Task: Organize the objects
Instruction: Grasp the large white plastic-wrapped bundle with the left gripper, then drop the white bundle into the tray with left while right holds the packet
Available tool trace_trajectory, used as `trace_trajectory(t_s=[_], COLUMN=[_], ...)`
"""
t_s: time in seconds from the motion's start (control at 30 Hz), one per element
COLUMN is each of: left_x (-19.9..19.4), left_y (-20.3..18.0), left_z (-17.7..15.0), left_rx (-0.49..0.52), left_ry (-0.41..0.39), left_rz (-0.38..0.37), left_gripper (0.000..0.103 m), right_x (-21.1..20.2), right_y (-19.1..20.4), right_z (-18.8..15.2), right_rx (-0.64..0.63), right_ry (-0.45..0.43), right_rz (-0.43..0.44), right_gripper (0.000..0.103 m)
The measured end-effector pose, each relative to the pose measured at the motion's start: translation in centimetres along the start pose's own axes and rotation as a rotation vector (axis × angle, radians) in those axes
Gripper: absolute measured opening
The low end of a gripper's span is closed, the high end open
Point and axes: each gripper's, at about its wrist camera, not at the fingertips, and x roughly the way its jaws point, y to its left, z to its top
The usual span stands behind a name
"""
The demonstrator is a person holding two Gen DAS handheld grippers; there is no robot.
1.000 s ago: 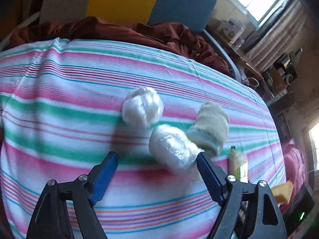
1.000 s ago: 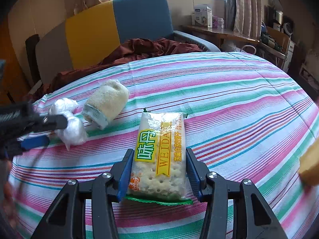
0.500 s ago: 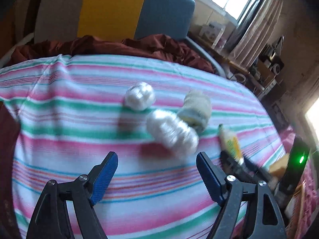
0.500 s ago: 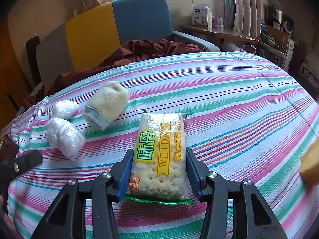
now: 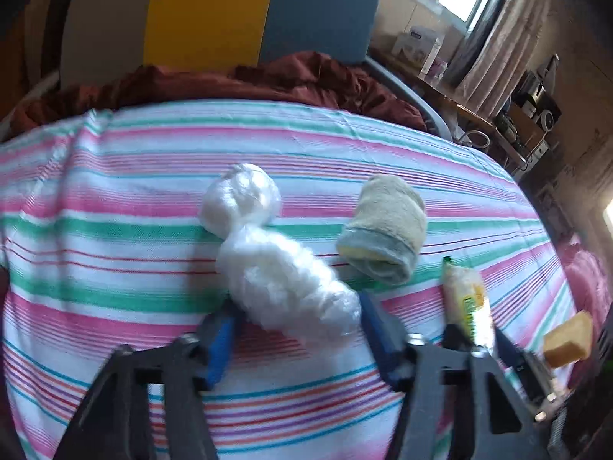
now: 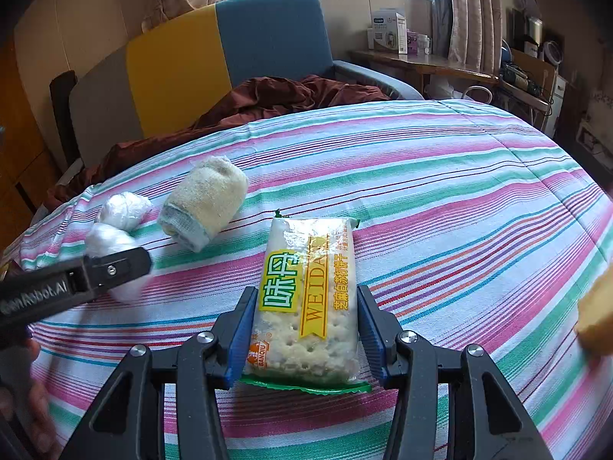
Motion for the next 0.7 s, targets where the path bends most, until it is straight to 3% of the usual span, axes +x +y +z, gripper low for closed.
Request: trace_trajectory(t_s=[0.13, 0.23, 0.7], left_x=[-0.4, -0.8, -3.9], left_y=[0.2, 1.2, 2.6], left_z=[-1.0, -1.0, -4.5], left_rx=[0.107, 0.082, 0.090], left_ry=[-0.037, -0.047, -0.104], left_rz=[0.005, -0.034, -0.039], left_gripper=[0.039, 0.037, 0.037], right_x=[0.0, 0.0, -0.8], right_y=[0.1, 0.2, 0.8], right_z=[0.0, 0.0, -0.2], right_rx=[-0.001, -0.006, -0.041], right_ry=[-0.001, -0.002, -0.044], right_rz=[-0.002, -0.007, -0.036], right_gripper=[0.051, 0.051, 0.050])
